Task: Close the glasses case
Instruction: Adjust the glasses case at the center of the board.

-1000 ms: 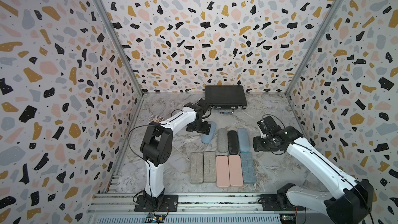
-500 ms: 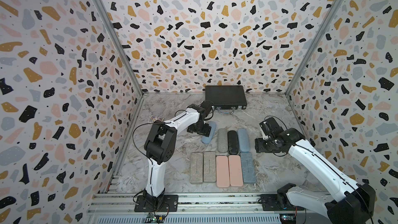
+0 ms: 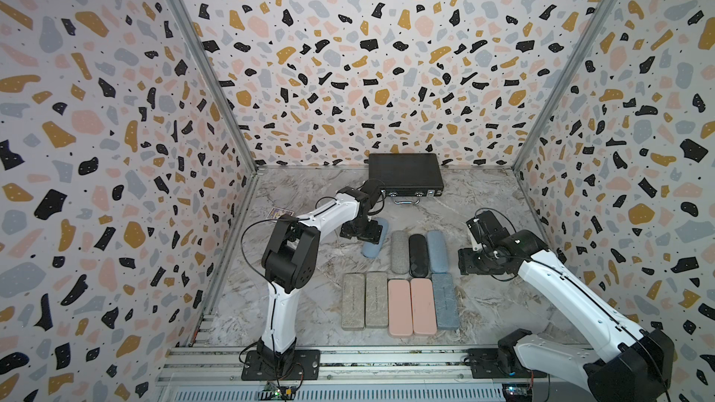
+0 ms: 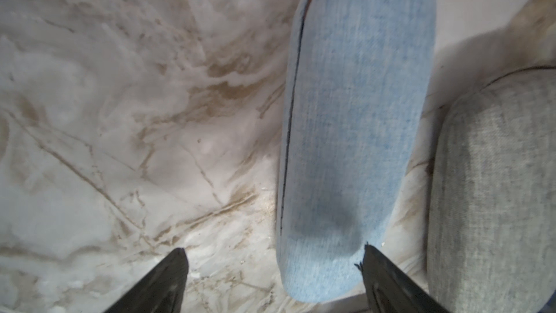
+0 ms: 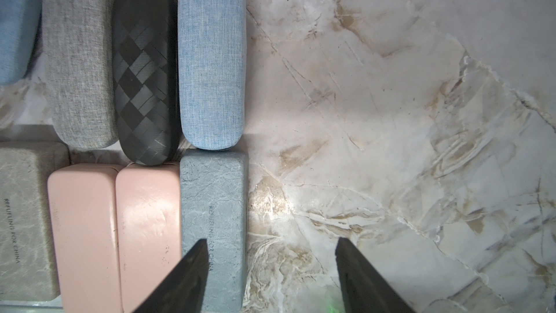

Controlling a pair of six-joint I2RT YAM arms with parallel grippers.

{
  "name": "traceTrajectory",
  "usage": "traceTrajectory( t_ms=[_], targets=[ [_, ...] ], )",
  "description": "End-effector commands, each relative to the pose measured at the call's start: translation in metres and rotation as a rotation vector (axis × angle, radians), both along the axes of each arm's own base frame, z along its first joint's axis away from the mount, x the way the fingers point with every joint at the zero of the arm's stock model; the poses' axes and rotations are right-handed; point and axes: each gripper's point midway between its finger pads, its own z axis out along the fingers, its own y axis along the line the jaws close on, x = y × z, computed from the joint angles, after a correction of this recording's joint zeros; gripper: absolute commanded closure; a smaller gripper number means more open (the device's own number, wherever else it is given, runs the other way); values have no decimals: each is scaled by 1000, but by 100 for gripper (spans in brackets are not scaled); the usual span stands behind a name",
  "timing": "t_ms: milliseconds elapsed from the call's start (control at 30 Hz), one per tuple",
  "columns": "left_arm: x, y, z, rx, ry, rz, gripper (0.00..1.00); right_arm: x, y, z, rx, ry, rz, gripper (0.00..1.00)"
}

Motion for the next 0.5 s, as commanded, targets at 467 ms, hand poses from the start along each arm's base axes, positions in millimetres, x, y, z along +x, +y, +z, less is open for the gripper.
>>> traceTrajectory(
  t_ms=[467],
  targets=[
    [17,-36,-20,-60,14,-17,30,-3,-8,-5,-31,33,-26,30]
  ],
)
